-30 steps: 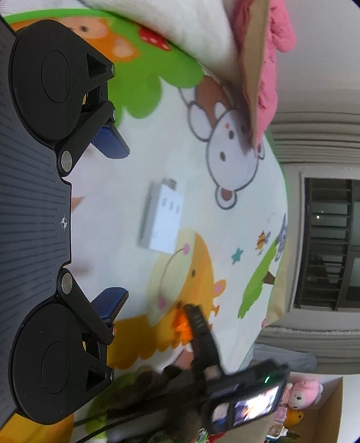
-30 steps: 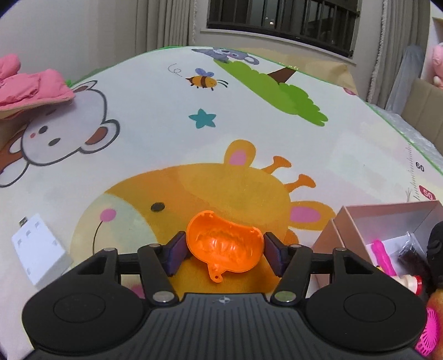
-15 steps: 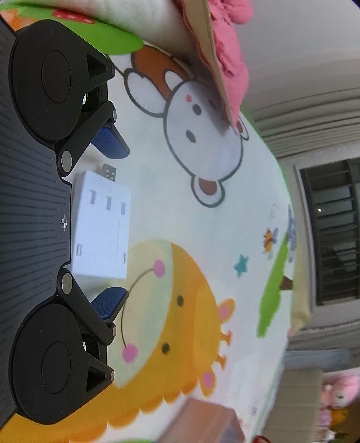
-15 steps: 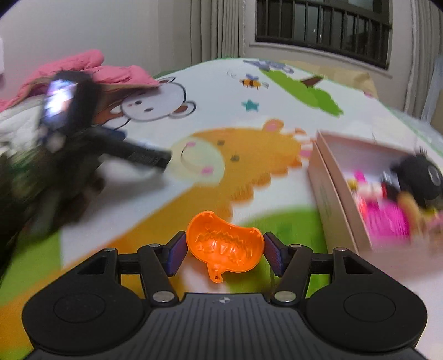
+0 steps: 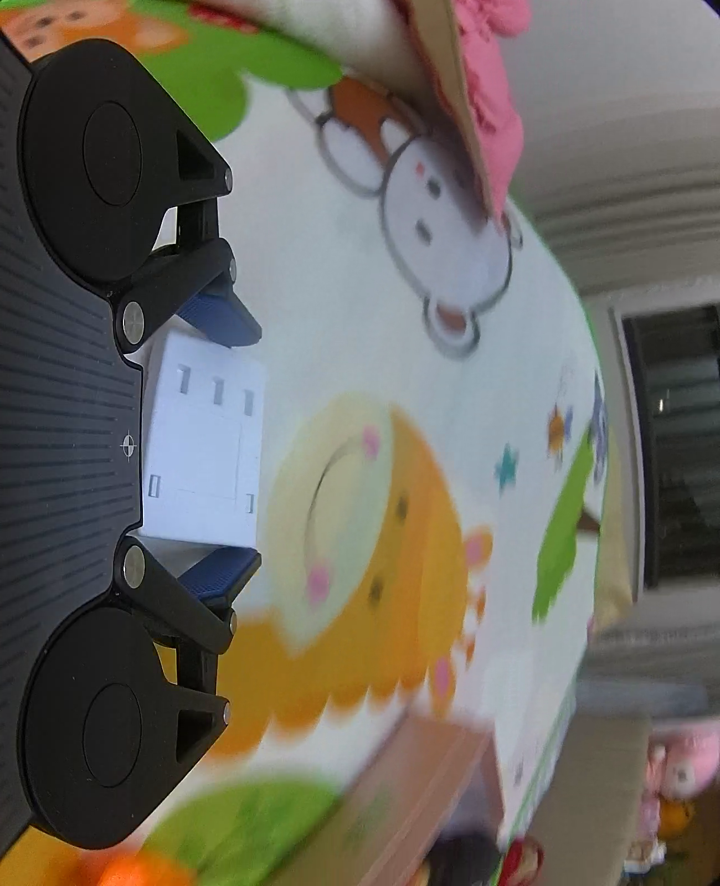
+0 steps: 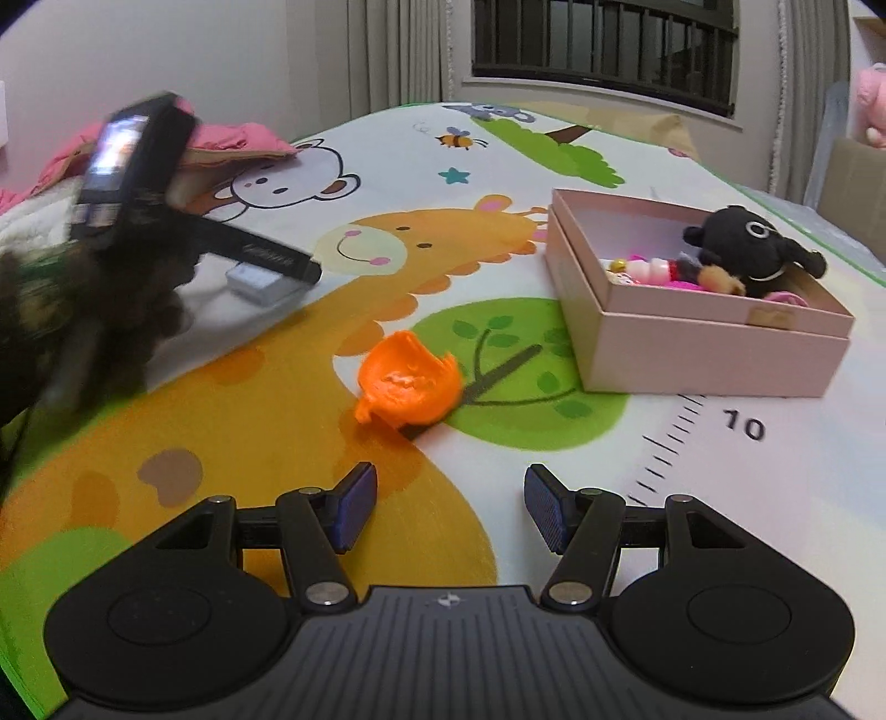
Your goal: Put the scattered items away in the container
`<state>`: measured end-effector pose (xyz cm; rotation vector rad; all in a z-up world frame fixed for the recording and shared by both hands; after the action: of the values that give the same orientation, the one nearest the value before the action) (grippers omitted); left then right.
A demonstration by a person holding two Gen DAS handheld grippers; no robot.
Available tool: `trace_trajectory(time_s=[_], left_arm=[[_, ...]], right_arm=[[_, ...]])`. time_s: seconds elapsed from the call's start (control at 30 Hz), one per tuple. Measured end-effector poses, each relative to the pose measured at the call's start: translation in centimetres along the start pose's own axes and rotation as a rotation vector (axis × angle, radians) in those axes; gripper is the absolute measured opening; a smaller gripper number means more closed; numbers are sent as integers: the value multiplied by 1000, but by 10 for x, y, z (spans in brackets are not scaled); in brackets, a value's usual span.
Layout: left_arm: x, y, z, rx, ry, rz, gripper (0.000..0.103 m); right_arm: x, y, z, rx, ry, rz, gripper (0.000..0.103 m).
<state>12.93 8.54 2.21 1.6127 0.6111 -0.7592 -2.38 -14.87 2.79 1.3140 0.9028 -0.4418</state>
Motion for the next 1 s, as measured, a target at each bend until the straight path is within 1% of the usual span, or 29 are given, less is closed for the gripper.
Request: trace_trajectory(time_s=[0.23,0.33,0.4,0.57,0.67,0.73,0.83,0.9,1.0], left_arm=[[-63,-63,51,93,-195,-2,85],[-80,-82,62,104,-219,-1,87],[-86,-89,63,99,-206,-6,94],[-84,-100,54,75,-181,-44,94],[-86,-105,46,60,-149,-44,95],[-87,-108,38,40,-123,-42,96],[-88,-109,21,-18,-67,-41,96],[-88,-110,8,-65,-14,-39,97],[-89,-110,-13,-142,60,-42,98]], right_arm=[[-10,-9,2,-12,-43,16,60],[-10,-7,4,8,-44,9,60],[-8,-4,3,12,-48,4,60],[-6,8,-2,28,-36,13,62],[-3,17,-6,33,-26,21,62],[3,22,-9,22,-34,16,64],[11,26,-15,0,-54,3,64],[14,26,-18,-14,-58,0,64],[16,25,-22,-32,-68,3,67]])
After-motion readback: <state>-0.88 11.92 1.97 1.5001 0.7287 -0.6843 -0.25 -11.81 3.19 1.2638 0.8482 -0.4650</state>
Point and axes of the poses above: each gripper's, at about its wrist camera, not at the fingertips, and x roughly the way its jaws point, z to its right, y to its top, the point moved 1 cm from there along x, roughly the way its jaws point, and after that the axes turned 11 degrees about -z, right-handed, at the moved point
